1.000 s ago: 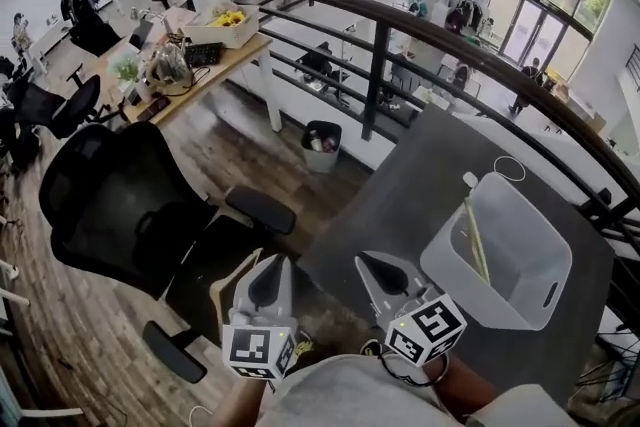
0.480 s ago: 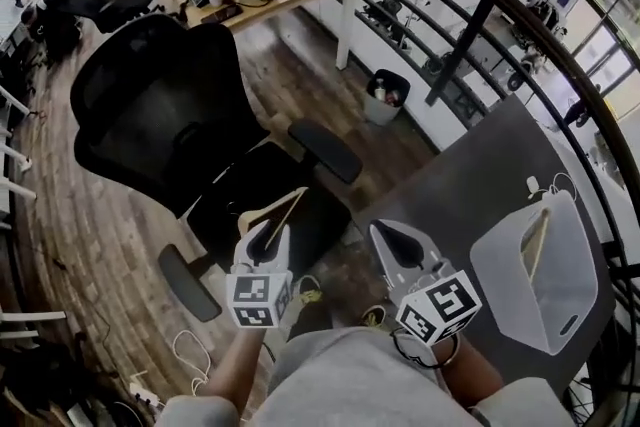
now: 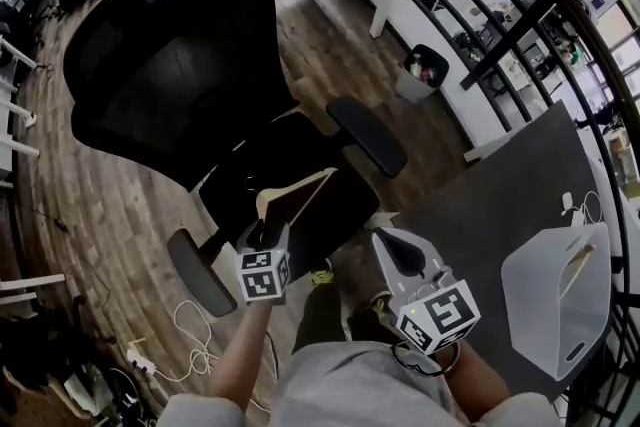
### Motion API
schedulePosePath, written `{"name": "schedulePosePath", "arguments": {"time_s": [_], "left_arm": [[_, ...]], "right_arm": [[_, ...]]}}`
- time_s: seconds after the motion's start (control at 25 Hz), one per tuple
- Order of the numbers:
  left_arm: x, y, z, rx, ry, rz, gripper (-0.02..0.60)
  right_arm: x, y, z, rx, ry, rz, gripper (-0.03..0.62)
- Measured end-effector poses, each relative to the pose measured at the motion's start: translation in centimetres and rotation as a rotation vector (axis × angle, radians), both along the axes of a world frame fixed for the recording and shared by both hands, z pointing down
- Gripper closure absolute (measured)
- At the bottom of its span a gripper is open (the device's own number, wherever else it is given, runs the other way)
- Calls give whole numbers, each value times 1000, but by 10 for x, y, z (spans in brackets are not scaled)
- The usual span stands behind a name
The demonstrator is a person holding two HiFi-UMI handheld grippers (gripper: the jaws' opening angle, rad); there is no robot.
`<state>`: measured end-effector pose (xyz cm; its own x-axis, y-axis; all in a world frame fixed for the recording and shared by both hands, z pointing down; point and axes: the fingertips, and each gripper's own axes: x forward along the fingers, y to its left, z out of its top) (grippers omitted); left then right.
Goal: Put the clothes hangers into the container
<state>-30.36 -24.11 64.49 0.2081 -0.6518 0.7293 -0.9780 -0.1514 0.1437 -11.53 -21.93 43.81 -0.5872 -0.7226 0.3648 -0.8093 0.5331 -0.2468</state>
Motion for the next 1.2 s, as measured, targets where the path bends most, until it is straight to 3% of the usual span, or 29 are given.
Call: {"name": "schedulePosePath", "arguments": {"time_s": [0.48,0.8,0.92,1.04,1.2], "left_arm": [[-81,-7,201,-292,-160,-87,327],[-97,12,292,-445,-163,-99,336],[-103,12,310,-440,-193,-82,351],[-104,9,314,-380,-229,-98,351],[-102,11,319,-408,-253,-102,368]], "right_arm": [[-51,-28,105,-164,47,-42,594],[-59,-25,161,-274,51,-50,594],[-64,-22,173,-306,52,-51,594],[-65,-22,183,-324,56,-52,595],[-68,-21,183,-326,51,-57,594]]}}
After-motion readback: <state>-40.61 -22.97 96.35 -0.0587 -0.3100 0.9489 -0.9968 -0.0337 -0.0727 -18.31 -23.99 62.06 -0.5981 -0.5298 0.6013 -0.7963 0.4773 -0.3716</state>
